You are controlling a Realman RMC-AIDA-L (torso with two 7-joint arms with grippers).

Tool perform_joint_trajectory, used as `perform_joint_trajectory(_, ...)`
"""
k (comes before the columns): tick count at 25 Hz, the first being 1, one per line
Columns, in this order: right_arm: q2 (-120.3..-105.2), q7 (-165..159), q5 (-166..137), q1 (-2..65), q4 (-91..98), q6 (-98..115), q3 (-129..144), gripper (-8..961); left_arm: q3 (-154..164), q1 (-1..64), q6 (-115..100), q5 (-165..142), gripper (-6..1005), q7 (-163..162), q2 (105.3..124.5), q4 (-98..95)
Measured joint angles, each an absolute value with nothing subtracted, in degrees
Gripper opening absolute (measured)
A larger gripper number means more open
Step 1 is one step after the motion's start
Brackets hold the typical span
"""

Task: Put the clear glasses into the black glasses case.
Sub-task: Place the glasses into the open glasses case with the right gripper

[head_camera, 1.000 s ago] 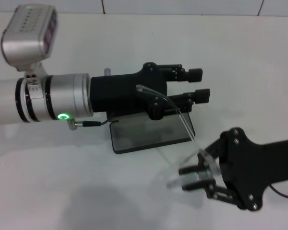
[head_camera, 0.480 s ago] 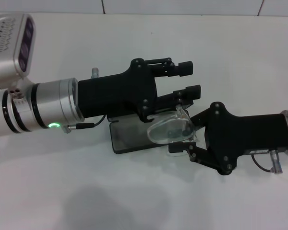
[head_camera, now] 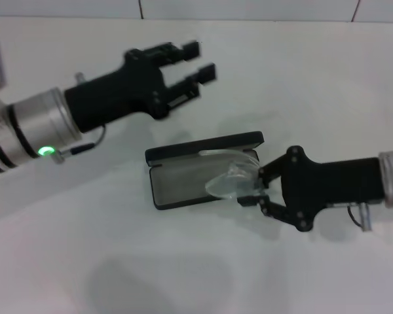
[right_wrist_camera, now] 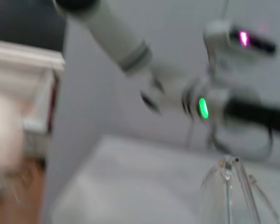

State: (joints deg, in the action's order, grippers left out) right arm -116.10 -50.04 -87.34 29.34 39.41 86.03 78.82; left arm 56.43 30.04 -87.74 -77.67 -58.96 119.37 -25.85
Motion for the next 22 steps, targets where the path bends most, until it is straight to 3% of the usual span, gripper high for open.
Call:
perform_joint_trajectory(5, -116.18, -56.18, -87.58, 24.57, 52.92, 64.33, 94.81, 114, 54.19, 28.74, -87.47, -77.26, 503, -59.35, 118.97, -26.43)
perform_joint_trajectory(11, -116.12, -60.75, -92.16, 23.83, 59.89, 38.96, 114.48, 114, 54.13, 28.97, -86.65, -77.56, 504, -59.35, 118.87, -26.17)
perform_joint_trajectory(22, -115.61, -60.92, -96.02, 20.67, 66.29, 30.98, 121.08, 114, 54.06, 28.71, -86.56, -77.64, 504, -59.33, 118.91, -26.04)
